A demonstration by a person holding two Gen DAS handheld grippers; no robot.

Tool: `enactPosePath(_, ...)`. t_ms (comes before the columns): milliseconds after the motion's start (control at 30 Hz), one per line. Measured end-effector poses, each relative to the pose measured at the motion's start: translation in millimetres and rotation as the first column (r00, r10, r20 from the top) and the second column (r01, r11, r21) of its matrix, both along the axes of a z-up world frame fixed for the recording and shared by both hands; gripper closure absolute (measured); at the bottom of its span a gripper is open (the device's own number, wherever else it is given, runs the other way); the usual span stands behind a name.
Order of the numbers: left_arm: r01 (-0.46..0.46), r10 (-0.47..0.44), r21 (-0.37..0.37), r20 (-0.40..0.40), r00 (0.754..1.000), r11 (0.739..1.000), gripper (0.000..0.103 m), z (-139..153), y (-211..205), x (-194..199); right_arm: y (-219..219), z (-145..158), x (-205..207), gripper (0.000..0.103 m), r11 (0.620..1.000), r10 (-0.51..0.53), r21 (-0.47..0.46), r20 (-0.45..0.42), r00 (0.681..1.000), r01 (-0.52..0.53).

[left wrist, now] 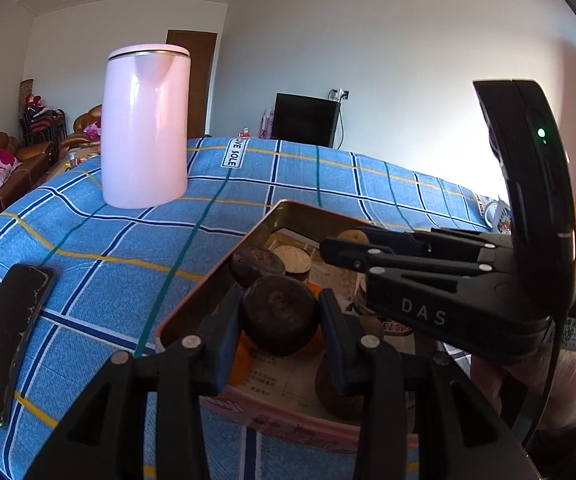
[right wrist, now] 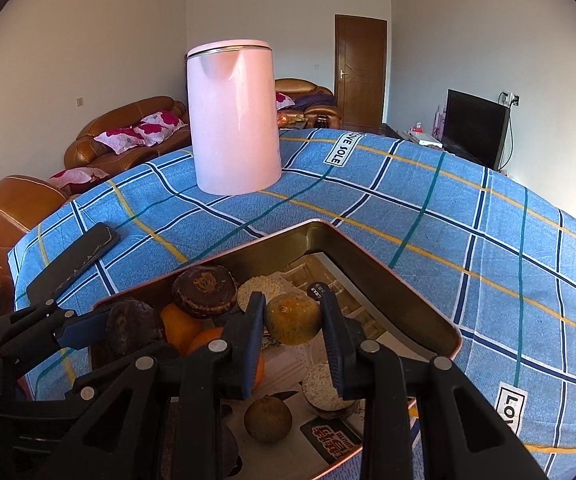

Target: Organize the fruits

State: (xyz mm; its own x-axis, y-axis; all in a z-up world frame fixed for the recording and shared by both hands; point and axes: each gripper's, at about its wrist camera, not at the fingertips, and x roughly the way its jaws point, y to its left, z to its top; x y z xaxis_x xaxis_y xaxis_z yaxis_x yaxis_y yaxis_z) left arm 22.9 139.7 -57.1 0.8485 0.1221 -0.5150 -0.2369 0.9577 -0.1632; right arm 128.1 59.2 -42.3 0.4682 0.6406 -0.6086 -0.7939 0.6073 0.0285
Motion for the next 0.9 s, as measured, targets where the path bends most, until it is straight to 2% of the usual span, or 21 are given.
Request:
enactPosePath(367,0.018,-0.017,0.032,-0.023,1.0,0.999,0.062,-1,-7,2,7,-13,7,0.073,0.999,-0.002,-0.054,-0.051,0.999,0.0)
enactPosePath(467,0.013,-0.012,0.032,-0.025,1.0,0.999,0.057,-1,-7,1,5,-12,8,0.063,0.999,-0.007,-0.054,-0.061,0.998,0.004)
enactPosePath(500,0.014,-0.013,0.03,-0.023,1.0,0.999,0.054,0,-7,0,4,-11,8,0.057,0.998,-0.019,-0.056,-0.051,0.999,0.016)
enactPosePath(633,0.001,-0.002,0.045,0.007,1.0,0.999,0.037,6,-9,-8,-8,-5,7,0.054,0.999,-0.026,-0.022,-0.056,0.998,0.025)
enactPosePath(700,0.007,-0.008,0.041,0.029,1.0,0.999,0.031,11,-10,-13,-17,0,5,0.045,0.999,-0.04,0.001,-0.046,0.998,0.04)
enactPosePath(833,0.004,-0.008,0.054,0.065,0.998,0.999,0.025,19,-14,-23,-40,12,-3,0.042,0.997,-0.066,0.036,-0.02,0.998,0.066)
enactPosePath(900,-0.004,0.0,0.056,0.079,0.997,0.998,0.013,23,-15,-27,-53,18,-8,0.04,0.995,-0.089,0.055,-0.003,0.996,0.089)
